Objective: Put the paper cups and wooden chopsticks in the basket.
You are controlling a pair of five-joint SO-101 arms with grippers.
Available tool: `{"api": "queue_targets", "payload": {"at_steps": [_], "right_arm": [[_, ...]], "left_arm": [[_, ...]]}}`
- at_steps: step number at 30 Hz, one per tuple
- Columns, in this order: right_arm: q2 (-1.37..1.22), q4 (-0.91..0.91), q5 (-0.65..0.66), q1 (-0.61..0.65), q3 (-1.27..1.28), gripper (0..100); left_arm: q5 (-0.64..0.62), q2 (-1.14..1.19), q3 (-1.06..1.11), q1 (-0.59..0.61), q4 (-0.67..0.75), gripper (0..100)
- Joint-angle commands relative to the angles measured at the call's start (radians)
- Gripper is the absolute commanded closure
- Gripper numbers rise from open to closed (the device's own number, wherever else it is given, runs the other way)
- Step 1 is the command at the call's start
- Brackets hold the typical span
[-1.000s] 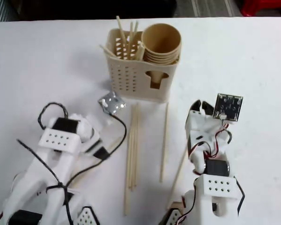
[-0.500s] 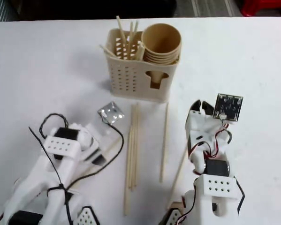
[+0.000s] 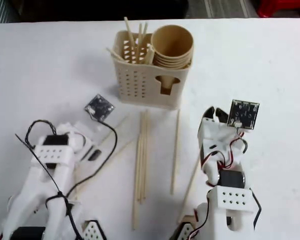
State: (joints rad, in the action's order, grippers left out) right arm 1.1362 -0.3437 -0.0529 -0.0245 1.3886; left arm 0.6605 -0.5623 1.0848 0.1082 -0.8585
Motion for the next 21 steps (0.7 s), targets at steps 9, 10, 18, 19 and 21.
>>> {"api": "queue_targets", "payload": {"at_steps": [9,10,18,19,21], "right_arm": [[0.018,0.019,0.011,0.001,-0.009,94.2],[0.018,0.019,0.011,0.001,-0.009,94.2],[0.018,0.019,0.011,0.001,-0.009,94.2],[0.018,0.019,0.011,0.001,-0.009,94.2],[0.018,0.019,0.011,0.001,-0.009,94.2]], "left_arm": [[-0.005,-0.022,-0.301,-0.193,-0.485,68],[-0.006,-0.008,-0.292,-0.205,-0.483,68],[-0.038,0.414,-0.341,-0.206,-0.327,68],[-0.038,0.472,-0.381,-0.203,-0.336,68],[-0.038,0.568,-0.465,-0.180,-0.342,68]]}}
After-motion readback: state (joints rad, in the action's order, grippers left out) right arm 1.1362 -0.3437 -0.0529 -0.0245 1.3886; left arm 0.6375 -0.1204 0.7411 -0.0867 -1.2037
